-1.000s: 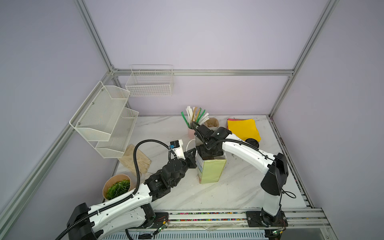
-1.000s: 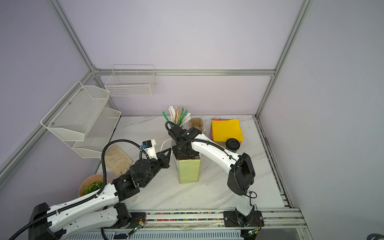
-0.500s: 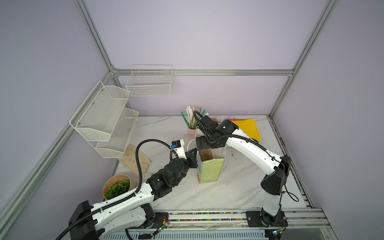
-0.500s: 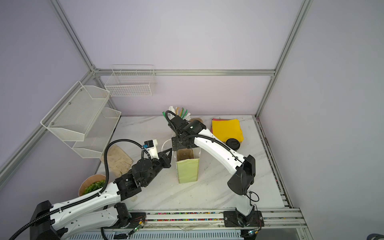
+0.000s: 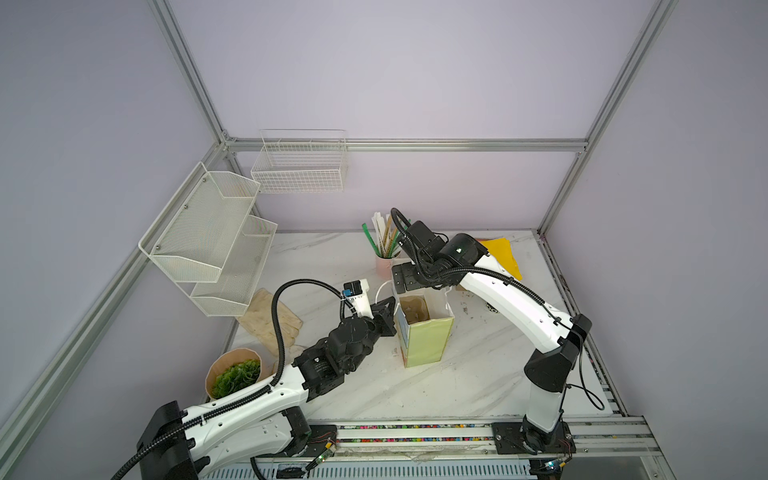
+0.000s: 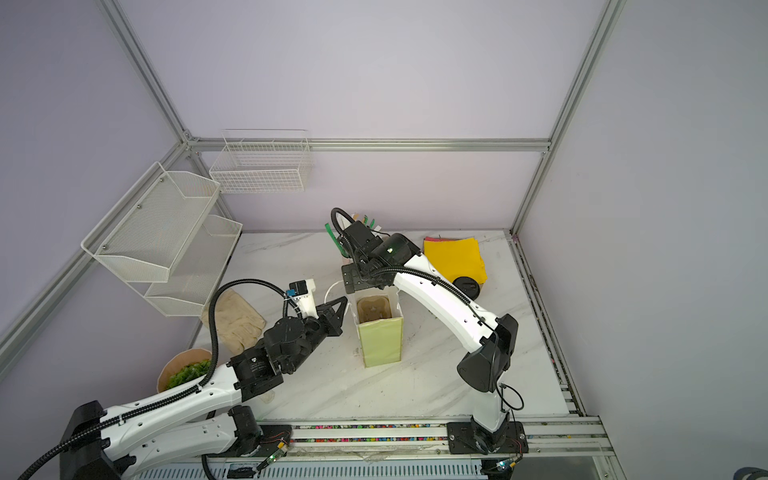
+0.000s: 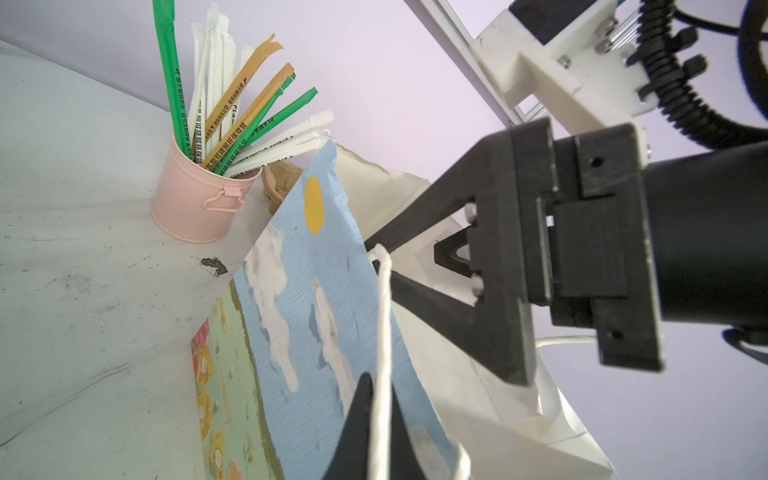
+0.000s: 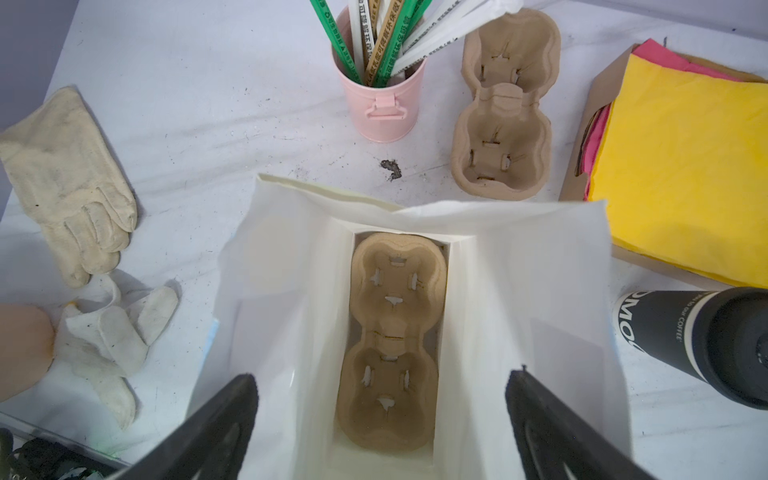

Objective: Pack the takeout coffee
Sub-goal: 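Raise the right gripper out of the bag while the left gripper holds the bag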

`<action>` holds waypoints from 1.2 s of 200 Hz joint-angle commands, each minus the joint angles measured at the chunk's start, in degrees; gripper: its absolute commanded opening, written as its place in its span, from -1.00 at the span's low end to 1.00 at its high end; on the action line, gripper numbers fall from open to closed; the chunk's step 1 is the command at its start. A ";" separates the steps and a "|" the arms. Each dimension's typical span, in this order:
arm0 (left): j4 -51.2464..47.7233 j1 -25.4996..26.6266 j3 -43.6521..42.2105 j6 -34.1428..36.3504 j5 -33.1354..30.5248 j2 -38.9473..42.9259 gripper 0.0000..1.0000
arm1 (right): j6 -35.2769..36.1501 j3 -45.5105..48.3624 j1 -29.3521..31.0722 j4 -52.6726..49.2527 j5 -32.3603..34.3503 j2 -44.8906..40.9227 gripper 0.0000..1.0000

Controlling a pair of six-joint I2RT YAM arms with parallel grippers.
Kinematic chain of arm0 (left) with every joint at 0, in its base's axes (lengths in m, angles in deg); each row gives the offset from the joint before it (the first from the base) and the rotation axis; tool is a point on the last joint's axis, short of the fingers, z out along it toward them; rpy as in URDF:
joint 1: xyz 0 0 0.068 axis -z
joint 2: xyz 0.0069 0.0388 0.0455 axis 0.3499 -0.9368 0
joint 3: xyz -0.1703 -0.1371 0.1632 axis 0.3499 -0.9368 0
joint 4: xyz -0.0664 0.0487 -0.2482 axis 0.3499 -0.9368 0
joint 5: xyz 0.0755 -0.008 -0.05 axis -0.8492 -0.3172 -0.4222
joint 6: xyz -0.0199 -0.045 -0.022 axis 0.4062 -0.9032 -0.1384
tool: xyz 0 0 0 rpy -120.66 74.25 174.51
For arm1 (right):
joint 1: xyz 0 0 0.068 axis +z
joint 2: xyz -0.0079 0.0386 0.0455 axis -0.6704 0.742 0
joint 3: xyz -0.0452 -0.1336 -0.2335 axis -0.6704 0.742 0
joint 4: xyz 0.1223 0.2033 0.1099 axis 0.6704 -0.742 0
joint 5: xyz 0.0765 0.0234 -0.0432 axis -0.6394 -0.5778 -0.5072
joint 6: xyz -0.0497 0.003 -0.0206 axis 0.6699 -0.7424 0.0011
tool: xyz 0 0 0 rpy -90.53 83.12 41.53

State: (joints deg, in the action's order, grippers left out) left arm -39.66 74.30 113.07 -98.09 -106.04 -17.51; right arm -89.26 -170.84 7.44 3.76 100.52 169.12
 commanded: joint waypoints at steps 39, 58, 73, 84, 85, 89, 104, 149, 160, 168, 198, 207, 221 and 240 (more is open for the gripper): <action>2.10 0.32 1.75 -0.68 -0.14 0.23 -0.95 | 3.42 -12.80 0.12 0.64 -7.11 -5.60 0.90; 1.95 0.39 1.75 -0.50 -0.23 0.24 -0.95 | 3.37 -12.36 0.04 1.42 -6.64 -8.72 0.89; 2.01 0.32 1.70 -0.57 -0.15 0.16 -0.96 | 2.74 -10.73 0.10 1.30 -5.83 -11.06 0.88; 2.11 0.32 1.66 -0.61 -0.06 0.16 -0.96 | 2.28 -8.68 0.11 1.68 -3.29 -13.15 0.86; 2.12 0.28 1.66 -0.60 -0.06 0.11 -0.96 | 2.24 -8.45 0.12 1.80 -3.03 -13.32 0.86; 2.08 0.32 1.72 -0.58 -0.05 0.07 -0.96 | 2.28 -7.58 0.09 2.26 -2.10 -14.22 0.86; 2.25 0.32 1.98 -0.59 0.21 -0.23 -0.96 | 1.84 -1.64 0.11 5.88 -3.44 -17.68 0.85; 2.55 0.32 3.36 -0.30 1.02 -0.94 -0.96 | -2.04 -0.42 -0.05 5.12 -2.39 -18.08 0.82; 2.54 0.33 3.82 -0.02 0.86 -0.66 -0.95 | -2.94 -1.17 -0.03 3.55 1.22 -18.44 0.82; 2.48 0.34 4.28 0.42 0.82 -0.55 -0.96 | -2.94 -1.02 0.00 2.18 1.80 -18.31 0.81; 2.16 0.32 6.03 1.43 1.05 -1.27 -0.96 | -2.50 -0.71 0.08 -2.72 5.95 -16.97 0.80; 2.35 0.32 6.38 1.43 1.37 -1.74 -0.96 | -2.81 -0.08 0.10 -2.88 8.17 -18.07 0.80; 2.68 0.32 6.91 1.43 1.77 -2.51 -0.96 | -3.33 -0.13 0.09 -3.68 10.27 -19.65 0.80; 2.69 0.32 7.87 1.85 2.05 -3.33 -0.96 | -4.06 3.41 0.14 -2.71 6.65 -21.41 0.80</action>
State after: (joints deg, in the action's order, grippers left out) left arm -39.59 74.30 114.08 -98.02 -104.64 -20.25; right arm -91.70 -170.56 7.44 3.03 106.02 151.35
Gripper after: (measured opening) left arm 0.047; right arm 0.902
